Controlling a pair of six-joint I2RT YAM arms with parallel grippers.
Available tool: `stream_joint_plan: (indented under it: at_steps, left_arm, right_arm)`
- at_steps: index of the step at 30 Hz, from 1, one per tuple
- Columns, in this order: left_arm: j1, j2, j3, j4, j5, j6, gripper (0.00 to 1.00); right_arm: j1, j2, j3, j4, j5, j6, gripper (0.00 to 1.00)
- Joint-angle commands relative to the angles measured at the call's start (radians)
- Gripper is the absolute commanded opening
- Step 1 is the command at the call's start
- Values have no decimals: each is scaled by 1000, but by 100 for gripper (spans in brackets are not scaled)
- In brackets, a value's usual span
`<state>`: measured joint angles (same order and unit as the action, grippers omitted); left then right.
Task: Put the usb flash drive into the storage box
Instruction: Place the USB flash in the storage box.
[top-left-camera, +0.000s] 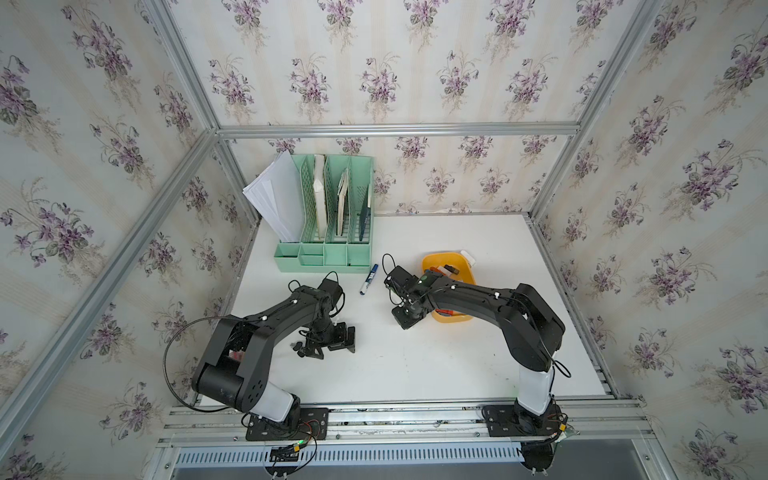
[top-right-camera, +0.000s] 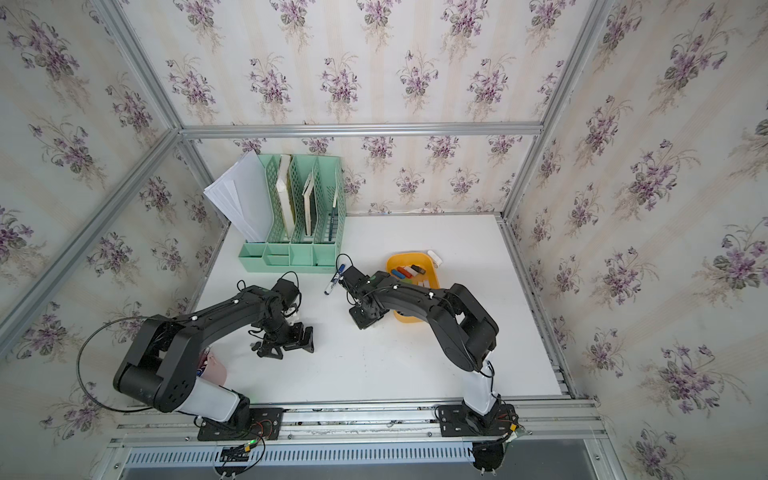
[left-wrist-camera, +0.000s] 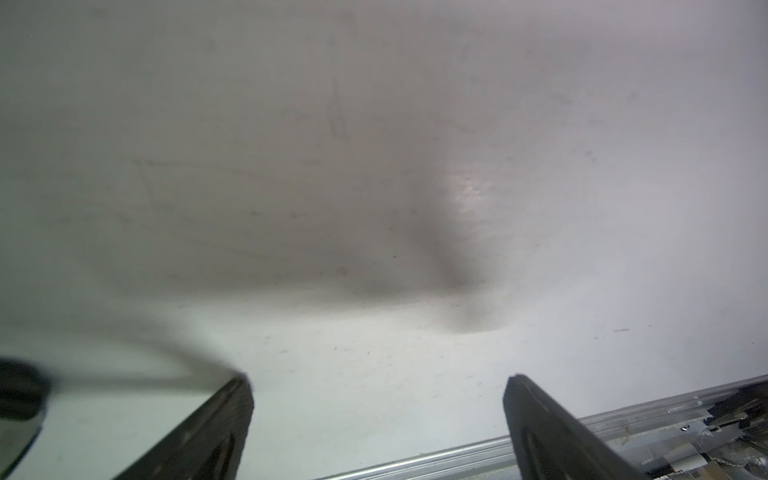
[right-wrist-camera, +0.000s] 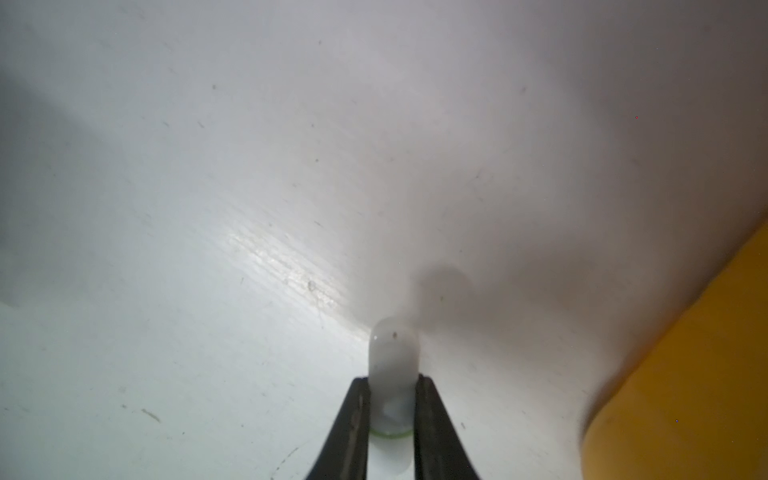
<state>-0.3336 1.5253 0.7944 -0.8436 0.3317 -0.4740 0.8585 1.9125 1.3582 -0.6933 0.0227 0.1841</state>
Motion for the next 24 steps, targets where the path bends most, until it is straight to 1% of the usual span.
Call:
stream_joint_plan:
  at_steps: [1, 5, 12, 19, 20, 22, 24]
  left_arm:
    - [-1, 9, -5, 3, 6, 4, 99]
    - [-1, 10, -4, 0, 6, 5, 99]
    - [0, 13, 7, -2, 5, 9, 99]
    - [-1, 22, 12, -4, 5, 10, 99]
    - [-1, 22, 12, -2, 4, 11, 99]
    - [-1, 24, 12, -2, 6, 11, 99]
    - [-1, 24, 13, -5, 5, 12, 99]
  right_arm:
    - [-16, -22, 29, -30, 30, 21, 20]
    - [-54, -43, 85, -76, 63, 26, 19]
    - [-179, -126, 116, -121, 114, 25, 19]
    - [-300, -177, 67, -116, 147, 20, 19]
    - [-306, -179, 58, -110, 148, 21, 19]
    - [-360, -175, 35, -89, 148, 23, 18]
    - [-379, -159, 23, -68, 146, 21, 18]
